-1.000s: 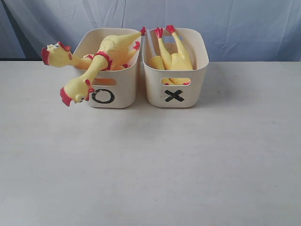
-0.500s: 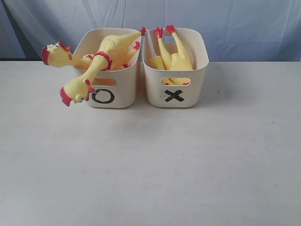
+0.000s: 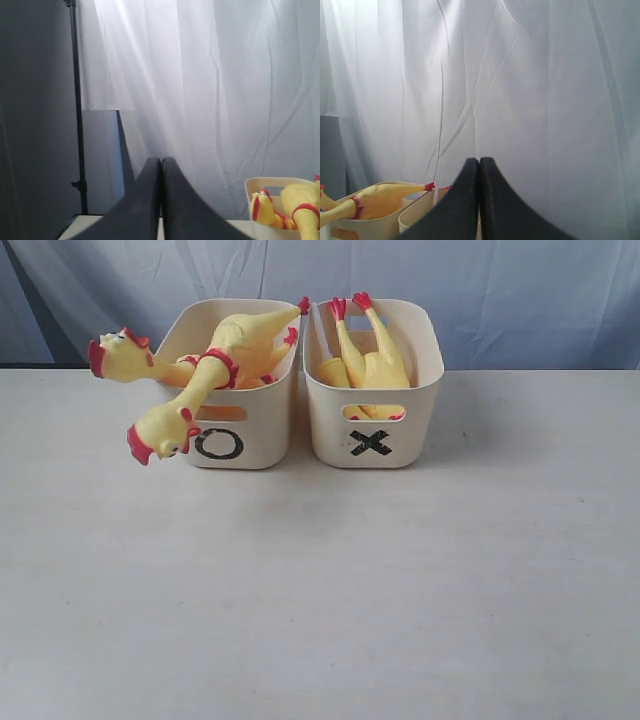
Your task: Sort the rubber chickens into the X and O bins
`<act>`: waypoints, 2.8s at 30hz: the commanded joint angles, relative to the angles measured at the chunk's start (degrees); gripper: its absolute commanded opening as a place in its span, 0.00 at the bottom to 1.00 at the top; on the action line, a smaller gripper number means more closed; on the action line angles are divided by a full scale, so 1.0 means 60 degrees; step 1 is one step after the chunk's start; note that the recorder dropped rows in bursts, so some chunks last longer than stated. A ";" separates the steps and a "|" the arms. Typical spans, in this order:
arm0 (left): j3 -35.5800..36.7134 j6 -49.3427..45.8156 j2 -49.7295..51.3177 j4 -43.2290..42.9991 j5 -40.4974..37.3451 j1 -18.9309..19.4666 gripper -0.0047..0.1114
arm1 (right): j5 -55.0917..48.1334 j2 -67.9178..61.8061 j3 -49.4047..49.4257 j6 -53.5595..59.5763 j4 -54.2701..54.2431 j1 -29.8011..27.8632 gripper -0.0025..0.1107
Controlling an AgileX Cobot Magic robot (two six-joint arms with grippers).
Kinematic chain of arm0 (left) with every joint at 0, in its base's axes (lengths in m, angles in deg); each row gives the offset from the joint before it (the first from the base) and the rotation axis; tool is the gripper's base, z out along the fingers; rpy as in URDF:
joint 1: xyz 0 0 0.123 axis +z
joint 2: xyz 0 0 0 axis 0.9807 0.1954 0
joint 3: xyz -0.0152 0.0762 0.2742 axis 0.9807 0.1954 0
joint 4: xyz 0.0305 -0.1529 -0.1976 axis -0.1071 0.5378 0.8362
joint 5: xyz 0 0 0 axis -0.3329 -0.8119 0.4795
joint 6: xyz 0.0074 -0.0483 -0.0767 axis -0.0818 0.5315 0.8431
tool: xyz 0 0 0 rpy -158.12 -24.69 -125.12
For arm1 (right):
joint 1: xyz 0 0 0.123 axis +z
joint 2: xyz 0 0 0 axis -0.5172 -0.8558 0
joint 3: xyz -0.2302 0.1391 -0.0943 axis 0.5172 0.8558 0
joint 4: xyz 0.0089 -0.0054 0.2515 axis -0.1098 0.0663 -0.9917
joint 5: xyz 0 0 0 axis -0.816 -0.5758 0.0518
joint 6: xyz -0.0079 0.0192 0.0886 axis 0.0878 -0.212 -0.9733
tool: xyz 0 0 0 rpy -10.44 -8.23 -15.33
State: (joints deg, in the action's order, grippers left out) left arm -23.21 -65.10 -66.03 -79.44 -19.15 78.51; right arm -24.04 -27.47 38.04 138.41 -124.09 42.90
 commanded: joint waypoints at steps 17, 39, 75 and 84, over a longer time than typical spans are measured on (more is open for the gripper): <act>-0.0003 0.0019 -0.0061 -0.0328 -0.0003 0.0187 0.04 | 0.0102 0.0060 0.0050 0.0030 0.0053 -0.0293 0.01; 0.2435 0.0019 -0.0061 0.2326 0.2545 0.0187 0.04 | -0.0144 0.0060 0.0715 0.0030 0.0053 -0.0293 0.01; 0.4644 0.0019 -0.0061 0.2326 0.3168 0.0104 0.04 | -0.1861 0.0060 0.2079 0.0030 1.6197 -0.0293 0.01; 0.4644 0.0019 -0.0061 0.2287 0.2134 0.0104 0.04 | -0.2247 0.0060 0.2079 -0.0018 1.6197 -0.0293 0.01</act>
State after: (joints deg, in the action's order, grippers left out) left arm 4.39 -65.10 -66.10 -65.73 -3.74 79.26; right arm -37.58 -27.37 50.38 138.52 -27.20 41.48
